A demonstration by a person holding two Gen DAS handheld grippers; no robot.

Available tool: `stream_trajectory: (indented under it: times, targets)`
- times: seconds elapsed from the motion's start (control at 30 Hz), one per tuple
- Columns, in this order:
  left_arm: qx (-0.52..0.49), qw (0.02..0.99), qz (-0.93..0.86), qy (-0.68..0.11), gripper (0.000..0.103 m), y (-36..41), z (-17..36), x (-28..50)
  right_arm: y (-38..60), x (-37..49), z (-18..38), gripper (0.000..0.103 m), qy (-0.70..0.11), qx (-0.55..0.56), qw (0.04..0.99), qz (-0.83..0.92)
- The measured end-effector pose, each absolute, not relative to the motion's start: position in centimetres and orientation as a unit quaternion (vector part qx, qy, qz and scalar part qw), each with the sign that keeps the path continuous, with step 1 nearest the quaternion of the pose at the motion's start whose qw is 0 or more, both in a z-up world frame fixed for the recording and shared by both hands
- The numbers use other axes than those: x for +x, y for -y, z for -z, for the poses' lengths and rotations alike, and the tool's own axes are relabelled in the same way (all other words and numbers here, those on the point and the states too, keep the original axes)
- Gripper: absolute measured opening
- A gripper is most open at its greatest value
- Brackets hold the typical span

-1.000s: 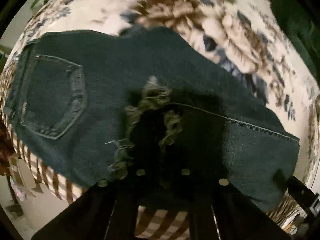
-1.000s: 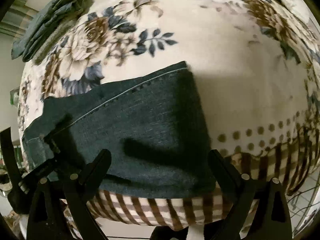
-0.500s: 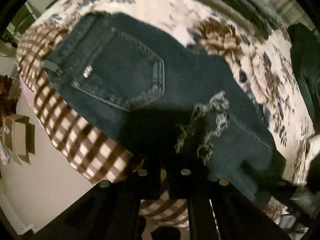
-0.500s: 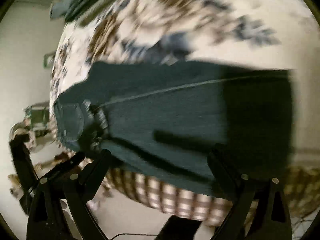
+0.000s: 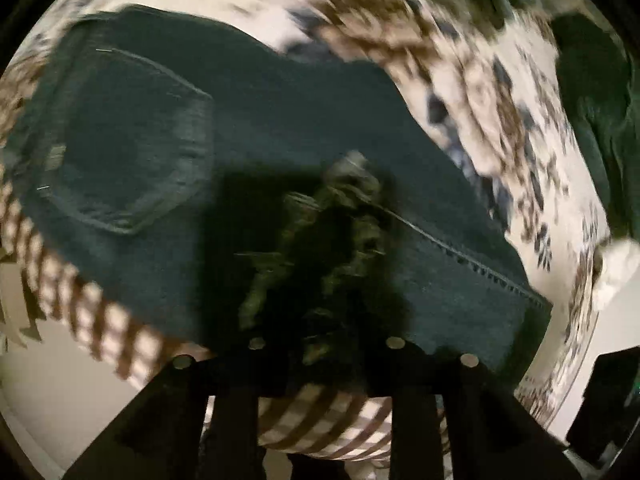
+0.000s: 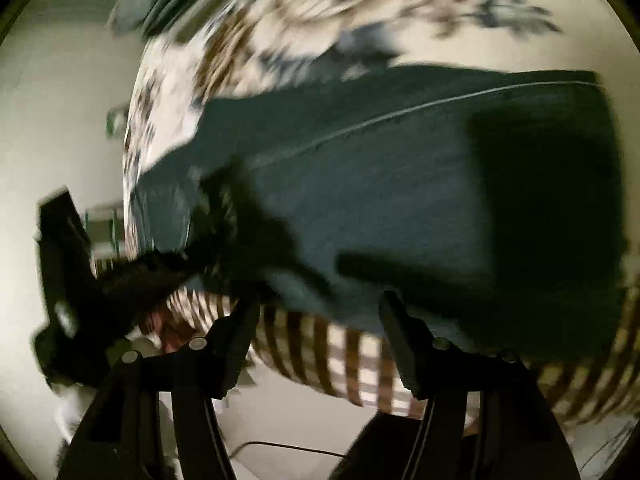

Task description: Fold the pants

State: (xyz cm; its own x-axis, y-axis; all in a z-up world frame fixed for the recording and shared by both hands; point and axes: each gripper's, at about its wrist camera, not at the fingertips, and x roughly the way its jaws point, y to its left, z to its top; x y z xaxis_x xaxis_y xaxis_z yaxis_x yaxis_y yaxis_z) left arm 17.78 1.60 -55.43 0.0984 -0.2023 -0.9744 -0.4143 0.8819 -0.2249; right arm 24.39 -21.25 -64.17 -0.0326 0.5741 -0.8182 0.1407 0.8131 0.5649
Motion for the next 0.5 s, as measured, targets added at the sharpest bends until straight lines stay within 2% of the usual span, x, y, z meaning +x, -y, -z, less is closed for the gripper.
stream_trajectory:
  times: [0.1, 0.23, 0.27, 0.3, 0.37, 0.5]
  targets:
    - [-0.193, 0.693, -0.069, -0.691, 0.026, -0.3, 57.6, 19.0, 23.3, 24.9, 64.5, 0.065, -0.698, 0.271, 0.647, -0.145]
    - [-0.150, 0.706, -0.065, -0.689, 0.025, 0.6, 57.9, 19.4, 24.6, 24.8, 65.5, 0.065, -0.701, 0.275, 0.647, -0.120]
    - [-0.137, 0.717, -0.061, -0.681, 0.018, 0.9, 57.6, 19.3, 24.9, 24.7, 65.6, 0.065, -0.699, 0.278, 0.648, -0.116]
    - [-0.123, 0.727, -0.057, -0.673, 0.003, 1.2, 57.4, 19.1, 24.8, 24.5, 65.8, 0.065, -0.697, 0.283, 0.649, -0.115]
    - [-0.104, 0.740, -0.049, -0.663, 0.003, 1.4, 56.8, 18.8, 25.3, 24.2, 65.6, 0.065, -0.692, 0.288, 0.652, -0.110]
    - [-0.130, 0.765, -0.044, -0.629, 0.002, -0.3, 54.5, 17.7, 26.2, 23.9, 65.2, 0.065, -0.684, 0.294, 0.659, -0.103]
